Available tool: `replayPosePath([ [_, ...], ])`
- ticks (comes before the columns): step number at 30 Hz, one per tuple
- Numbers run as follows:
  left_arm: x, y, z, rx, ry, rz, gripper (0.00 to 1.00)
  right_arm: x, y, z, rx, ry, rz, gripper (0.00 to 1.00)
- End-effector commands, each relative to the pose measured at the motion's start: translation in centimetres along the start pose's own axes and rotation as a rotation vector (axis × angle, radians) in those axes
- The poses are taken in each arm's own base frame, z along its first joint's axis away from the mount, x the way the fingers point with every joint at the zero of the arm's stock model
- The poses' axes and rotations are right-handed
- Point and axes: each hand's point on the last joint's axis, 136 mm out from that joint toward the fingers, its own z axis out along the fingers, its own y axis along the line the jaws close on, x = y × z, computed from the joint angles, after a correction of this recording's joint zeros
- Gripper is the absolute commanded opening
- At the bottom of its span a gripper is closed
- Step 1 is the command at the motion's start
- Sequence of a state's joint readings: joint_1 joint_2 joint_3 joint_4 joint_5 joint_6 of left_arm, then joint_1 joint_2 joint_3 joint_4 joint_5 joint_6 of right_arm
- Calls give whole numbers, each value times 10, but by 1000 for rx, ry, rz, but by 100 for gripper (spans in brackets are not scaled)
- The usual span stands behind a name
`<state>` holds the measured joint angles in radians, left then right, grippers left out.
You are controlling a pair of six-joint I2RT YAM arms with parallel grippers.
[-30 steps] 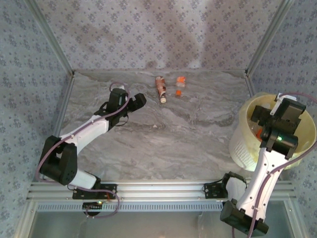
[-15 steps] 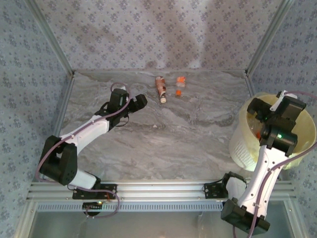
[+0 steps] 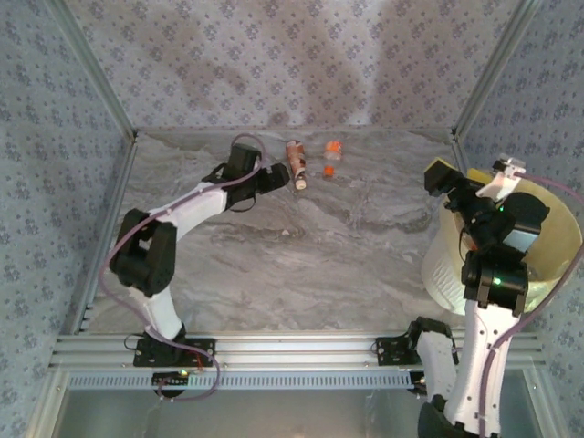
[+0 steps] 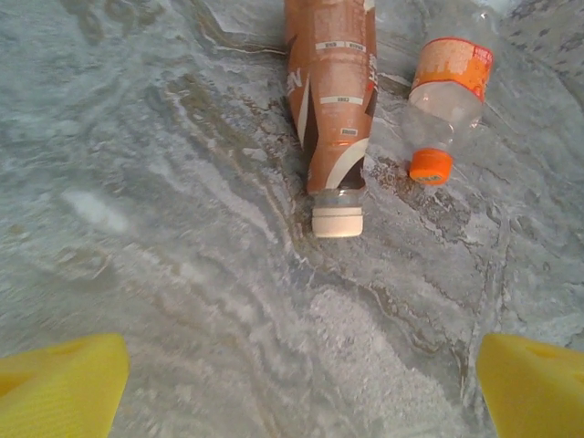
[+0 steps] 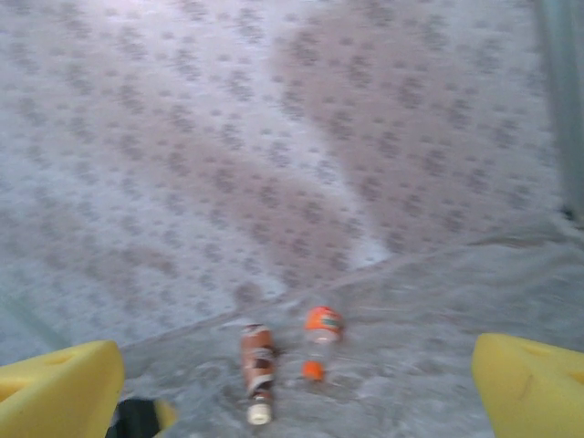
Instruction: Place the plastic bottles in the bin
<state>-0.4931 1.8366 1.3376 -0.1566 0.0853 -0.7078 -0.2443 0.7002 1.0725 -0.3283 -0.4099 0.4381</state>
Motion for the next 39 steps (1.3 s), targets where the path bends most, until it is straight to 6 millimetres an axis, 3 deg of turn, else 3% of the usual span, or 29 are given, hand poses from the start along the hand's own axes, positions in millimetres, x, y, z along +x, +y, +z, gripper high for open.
replayPosePath([
  [1,6,-7,20,-75,56,64,98,-9,38,3,-165,-53,-20,100],
  [5,1,-16,49,-185,36,142,97,6,53,17,-204,-21,-40,100],
  [10,-7,-13,76,-295,9,194,94,23,60,30,-193,32,-91,100],
  [21,7,-5,136,-413,104,205,86,44,73,44,-191,84,-160,100],
  [30,18,-1,159,-411,128,229,67,59,64,43,-129,124,-195,100],
  [39,35,8,166,-409,183,254,59,56,64,54,-117,108,-218,100],
])
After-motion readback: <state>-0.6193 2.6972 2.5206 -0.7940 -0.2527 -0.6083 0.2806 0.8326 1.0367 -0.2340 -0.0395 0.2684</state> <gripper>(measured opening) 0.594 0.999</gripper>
